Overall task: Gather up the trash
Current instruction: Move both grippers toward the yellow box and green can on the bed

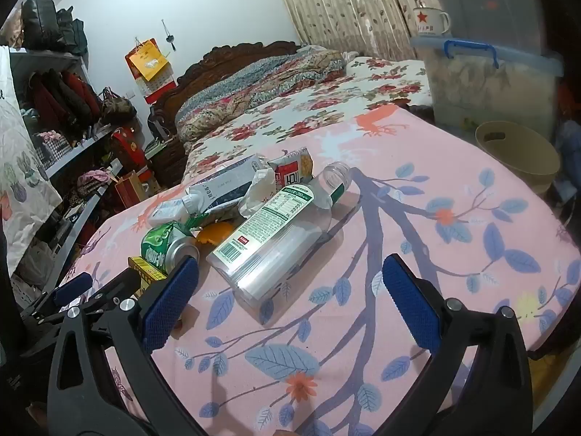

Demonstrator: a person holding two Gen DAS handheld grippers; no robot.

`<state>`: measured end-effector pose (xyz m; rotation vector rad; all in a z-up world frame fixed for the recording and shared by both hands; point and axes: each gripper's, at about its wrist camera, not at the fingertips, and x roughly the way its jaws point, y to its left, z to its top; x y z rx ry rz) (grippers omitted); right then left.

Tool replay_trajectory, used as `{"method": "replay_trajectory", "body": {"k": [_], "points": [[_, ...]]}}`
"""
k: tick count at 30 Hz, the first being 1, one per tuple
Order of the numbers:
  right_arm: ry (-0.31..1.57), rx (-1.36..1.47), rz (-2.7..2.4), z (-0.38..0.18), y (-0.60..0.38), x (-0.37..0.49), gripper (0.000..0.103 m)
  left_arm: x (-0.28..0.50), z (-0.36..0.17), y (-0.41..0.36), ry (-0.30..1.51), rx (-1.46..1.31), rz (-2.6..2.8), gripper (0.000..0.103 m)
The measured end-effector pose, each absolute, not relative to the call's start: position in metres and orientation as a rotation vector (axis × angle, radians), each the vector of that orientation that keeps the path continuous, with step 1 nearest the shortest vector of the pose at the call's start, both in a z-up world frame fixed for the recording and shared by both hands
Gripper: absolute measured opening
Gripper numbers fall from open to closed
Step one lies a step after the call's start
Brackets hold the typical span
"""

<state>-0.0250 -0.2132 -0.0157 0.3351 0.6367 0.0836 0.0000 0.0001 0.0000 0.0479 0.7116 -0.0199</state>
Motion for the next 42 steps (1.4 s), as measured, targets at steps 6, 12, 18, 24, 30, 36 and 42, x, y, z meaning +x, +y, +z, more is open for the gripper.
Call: {"method": "replay_trajectory", "body": {"k": [6,12,18,24,30,36,42], "points": [[0.635,0.334,0.084,-0.016,-0.213,-0.025,0.1,-0.001,0.001,0.0,0.712,0.044,-0.022,0.094],[0.605,0.316,0.06,-0.012,-0.212,-0.027,0.1,0.002,-0.003,0.0,0.724,0.034,-0.03,0.094],[0.521,0.307,0.024,-0.006,-0.217,-0.04,0.1,-0.001,-0.003,0.008,0.667,0.021,-0.006,0.094],[0.591,0.308,0.111,-0.014,-0.205,-0.034,0.1,-0.008,-0.006,0.016,0.673,0.006,-0.027,0.094],[0.558,0.37,0.175,-0.017,-0.207,-0.043,0.1,-0.012,-0.019,0.023,0.765,-0.073,-0.151,0.094],[0.561,0.393,0.156,-0.018,-0.212,-0.04,0.1,-0.008,-0.021,0.037,0.753,-0.102,-0.066,0.094],[0.517,0.379,0.105,-0.007,-0.221,-0.039,0.1,-0.004,0.006,0.079,0.643,-0.125,0.095,0.094]]}}
